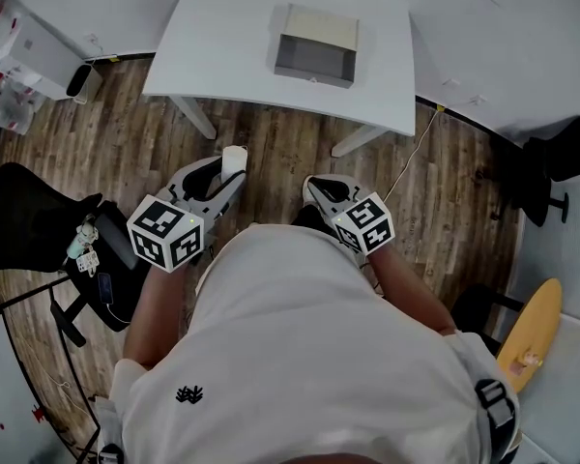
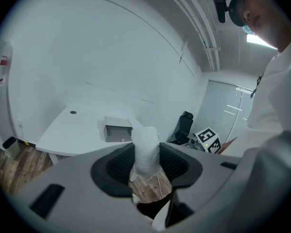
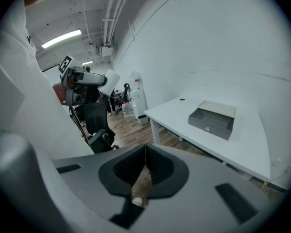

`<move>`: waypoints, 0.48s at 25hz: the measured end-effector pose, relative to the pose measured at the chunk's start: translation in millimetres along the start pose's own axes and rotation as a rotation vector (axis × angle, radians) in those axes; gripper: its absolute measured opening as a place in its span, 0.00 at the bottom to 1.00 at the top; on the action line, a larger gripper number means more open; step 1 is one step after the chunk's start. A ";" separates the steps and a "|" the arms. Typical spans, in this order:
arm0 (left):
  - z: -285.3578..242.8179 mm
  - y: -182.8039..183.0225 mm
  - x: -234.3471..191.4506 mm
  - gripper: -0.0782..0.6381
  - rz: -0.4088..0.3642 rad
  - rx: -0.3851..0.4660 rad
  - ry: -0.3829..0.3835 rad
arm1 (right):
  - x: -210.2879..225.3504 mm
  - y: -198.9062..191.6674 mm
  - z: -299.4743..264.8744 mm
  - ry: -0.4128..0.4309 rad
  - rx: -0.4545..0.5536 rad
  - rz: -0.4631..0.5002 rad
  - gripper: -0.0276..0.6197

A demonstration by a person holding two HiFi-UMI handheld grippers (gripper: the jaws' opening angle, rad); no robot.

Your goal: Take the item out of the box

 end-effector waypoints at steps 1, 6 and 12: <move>0.3 -1.2 -0.3 0.34 0.001 -0.001 0.002 | -0.6 -0.3 -0.5 0.003 -0.002 0.003 0.06; 2.0 -4.6 -1.5 0.34 0.009 0.000 0.008 | -2.0 2.0 -1.8 0.006 0.002 0.017 0.05; 7.5 -9.3 0.3 0.34 0.012 0.001 0.006 | -8.5 0.7 -1.1 0.004 -0.001 0.025 0.05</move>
Point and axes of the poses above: the fingertips, and each gripper's own axes: z backward along the fingers, x to its right, y out of its top, the point moved 2 cm from there along z, backward along the fingers, and after that the axes turned 12 degrees about y, right-handed, at the moved point
